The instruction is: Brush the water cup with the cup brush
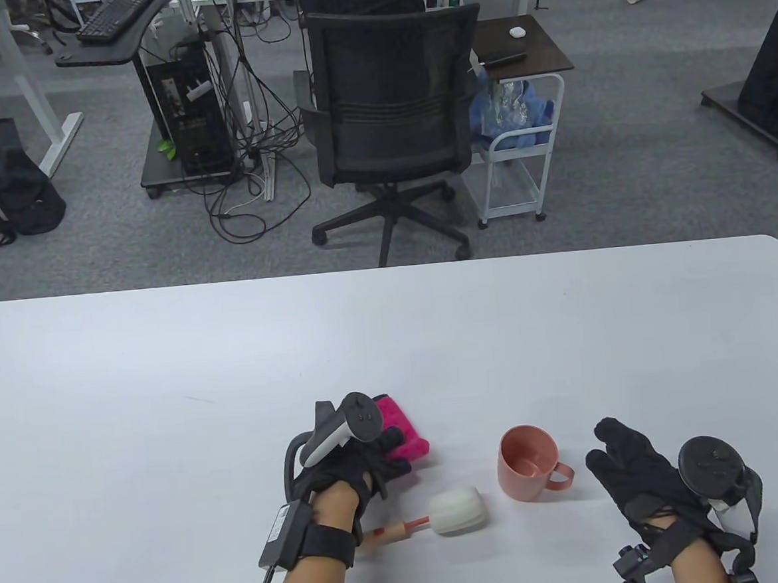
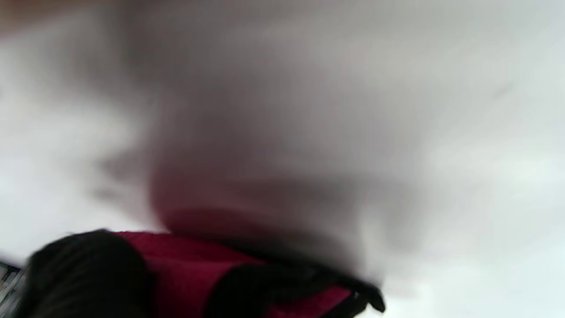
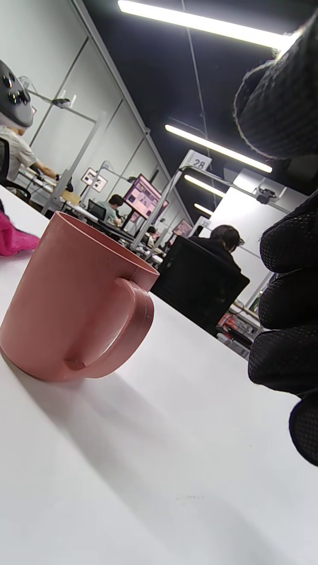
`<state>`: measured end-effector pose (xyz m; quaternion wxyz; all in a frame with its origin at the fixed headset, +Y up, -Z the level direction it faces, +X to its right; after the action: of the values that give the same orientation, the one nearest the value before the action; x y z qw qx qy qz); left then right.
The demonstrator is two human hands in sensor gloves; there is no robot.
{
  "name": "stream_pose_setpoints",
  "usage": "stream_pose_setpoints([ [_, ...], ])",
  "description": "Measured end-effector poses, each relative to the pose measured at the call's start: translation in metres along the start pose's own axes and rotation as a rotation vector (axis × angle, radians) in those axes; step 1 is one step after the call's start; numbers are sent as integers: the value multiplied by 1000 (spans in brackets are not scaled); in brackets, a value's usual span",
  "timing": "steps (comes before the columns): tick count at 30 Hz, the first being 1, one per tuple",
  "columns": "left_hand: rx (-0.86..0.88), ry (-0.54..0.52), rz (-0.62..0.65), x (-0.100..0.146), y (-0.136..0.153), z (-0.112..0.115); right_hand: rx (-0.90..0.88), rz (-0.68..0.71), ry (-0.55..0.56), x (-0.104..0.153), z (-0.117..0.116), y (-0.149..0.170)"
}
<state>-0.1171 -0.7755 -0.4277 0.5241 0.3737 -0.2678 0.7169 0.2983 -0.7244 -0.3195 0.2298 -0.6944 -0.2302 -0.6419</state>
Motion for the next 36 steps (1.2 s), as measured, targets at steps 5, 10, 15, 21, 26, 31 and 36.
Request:
stream_pose_setpoints([
  [5, 64, 27, 31, 0, 4, 5, 15, 1, -13, 0, -3, -1],
  [10, 107, 7, 80, 13, 5, 2, 34, 2, -43, -2, -9, -2],
  [15, 219, -172, 148, 53, 10, -17, 80, 24, -43, -2, -12, -8],
  [21, 241, -424, 205, 117, 14, -22, 225, 41, -23, 7, -20, -28],
  [26, 172, -507, 202, 153, 17, -13, 382, 60, -26, 18, -38, -51],
  [31, 123, -602, 193, 179, 25, -7, 501, 23, -79, 22, -59, -60],
  [36, 127, -616, 226, 183, 29, 5, 599, -12, -139, 23, -78, -62],
])
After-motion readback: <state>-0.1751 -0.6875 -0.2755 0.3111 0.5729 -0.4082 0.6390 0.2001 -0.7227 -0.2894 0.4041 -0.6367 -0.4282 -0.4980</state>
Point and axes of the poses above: the tracker on the back of each hand, its own y axis roughly to the little-finger side, its own x axis roughly from the fingertips to the wrist, z = x × y, the point moved 1 cm from there along -x, roughly from the wrist to the fingertips, and after that the axes turned 6 degrees about x, right-handed, at the moved point
